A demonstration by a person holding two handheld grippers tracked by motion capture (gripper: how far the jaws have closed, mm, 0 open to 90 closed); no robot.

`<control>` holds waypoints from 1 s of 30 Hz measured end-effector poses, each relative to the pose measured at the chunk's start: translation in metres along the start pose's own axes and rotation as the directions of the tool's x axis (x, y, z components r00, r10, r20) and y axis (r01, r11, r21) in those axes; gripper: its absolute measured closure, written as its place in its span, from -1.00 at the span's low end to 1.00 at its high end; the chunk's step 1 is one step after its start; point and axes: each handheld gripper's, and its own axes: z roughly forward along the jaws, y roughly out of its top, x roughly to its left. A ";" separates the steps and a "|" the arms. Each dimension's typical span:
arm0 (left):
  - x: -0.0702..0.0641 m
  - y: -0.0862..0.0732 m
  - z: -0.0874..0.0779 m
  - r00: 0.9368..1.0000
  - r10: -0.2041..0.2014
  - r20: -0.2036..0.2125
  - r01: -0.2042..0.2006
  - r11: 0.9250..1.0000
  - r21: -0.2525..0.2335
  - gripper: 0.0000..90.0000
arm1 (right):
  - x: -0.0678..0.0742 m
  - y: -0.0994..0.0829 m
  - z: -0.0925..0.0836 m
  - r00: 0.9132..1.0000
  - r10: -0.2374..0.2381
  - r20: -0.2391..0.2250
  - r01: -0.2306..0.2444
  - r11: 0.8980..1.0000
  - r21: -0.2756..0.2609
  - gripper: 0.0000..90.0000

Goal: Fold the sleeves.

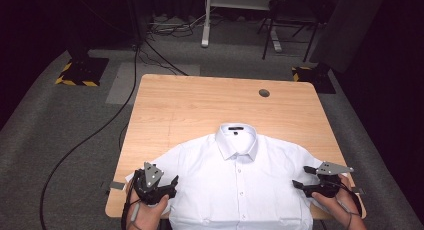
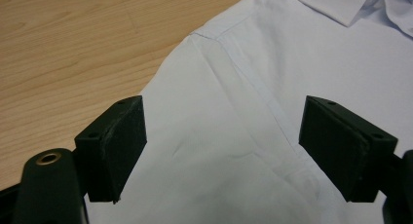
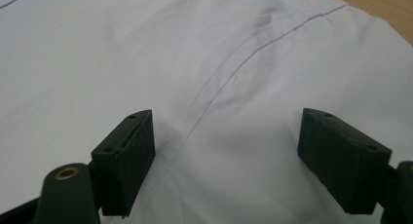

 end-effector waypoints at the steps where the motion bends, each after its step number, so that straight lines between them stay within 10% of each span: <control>1: 0.001 0.001 -0.002 1.000 -0.008 0.000 0.008 1.000 -0.006 -0.61 | 0.000 0.000 0.000 1.000 0.000 0.000 0.000 1.000 0.000 -0.53; 30: 0.041 0.003 -0.025 0.999 -0.025 -0.039 0.023 0.999 -0.034 -0.70 | 0.000 0.000 0.000 1.000 0.001 0.000 -0.001 1.000 -0.001 -0.53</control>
